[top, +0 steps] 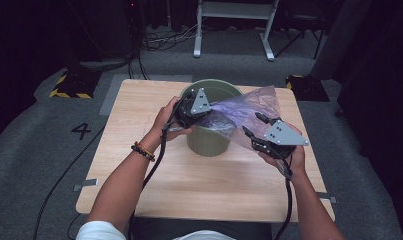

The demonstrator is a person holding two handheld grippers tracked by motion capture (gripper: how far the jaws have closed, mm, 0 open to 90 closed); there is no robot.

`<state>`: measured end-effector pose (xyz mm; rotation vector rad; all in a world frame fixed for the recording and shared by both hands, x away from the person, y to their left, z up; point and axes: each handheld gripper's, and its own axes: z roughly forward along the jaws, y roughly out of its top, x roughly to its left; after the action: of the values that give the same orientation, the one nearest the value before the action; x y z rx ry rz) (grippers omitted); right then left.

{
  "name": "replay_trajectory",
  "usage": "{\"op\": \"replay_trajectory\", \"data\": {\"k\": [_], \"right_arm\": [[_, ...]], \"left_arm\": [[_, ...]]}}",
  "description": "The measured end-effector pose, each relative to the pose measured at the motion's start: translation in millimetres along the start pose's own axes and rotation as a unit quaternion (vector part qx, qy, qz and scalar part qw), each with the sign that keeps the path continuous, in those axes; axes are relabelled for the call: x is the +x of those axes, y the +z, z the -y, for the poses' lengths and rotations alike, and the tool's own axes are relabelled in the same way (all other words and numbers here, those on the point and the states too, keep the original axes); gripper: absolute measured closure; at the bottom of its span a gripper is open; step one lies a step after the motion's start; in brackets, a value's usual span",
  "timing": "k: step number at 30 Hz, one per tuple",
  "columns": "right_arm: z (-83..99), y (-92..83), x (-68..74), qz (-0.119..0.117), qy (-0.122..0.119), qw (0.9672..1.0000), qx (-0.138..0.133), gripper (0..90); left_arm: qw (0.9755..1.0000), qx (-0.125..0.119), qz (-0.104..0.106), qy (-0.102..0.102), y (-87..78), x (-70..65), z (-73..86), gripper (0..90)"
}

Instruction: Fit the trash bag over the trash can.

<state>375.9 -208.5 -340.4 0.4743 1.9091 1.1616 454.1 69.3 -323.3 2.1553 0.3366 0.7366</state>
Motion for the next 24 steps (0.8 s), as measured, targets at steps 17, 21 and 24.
{"op": "replay_trajectory", "data": {"k": [17, 21, 24], "right_arm": [[48.9, -13.2, -27.9, 0.005, 0.106, 0.9942, 0.014, 26.8], [52.6, -7.7, -26.1, -0.041, 0.124, 0.9913, 0.014, 26.0], [51.6, 0.2, -23.9, -0.079, 0.137, 0.9875, 0.007, 31.1]], "left_arm": [[0.9992, -0.012, -0.010, -0.036, -6.5, 16.9, 24.5, 87.3], [0.9991, -0.012, -0.010, -0.040, -6.3, 18.0, 26.9, 86.4], [0.9991, -0.011, -0.012, -0.039, -6.8, 18.7, 27.3, 83.4]]}}
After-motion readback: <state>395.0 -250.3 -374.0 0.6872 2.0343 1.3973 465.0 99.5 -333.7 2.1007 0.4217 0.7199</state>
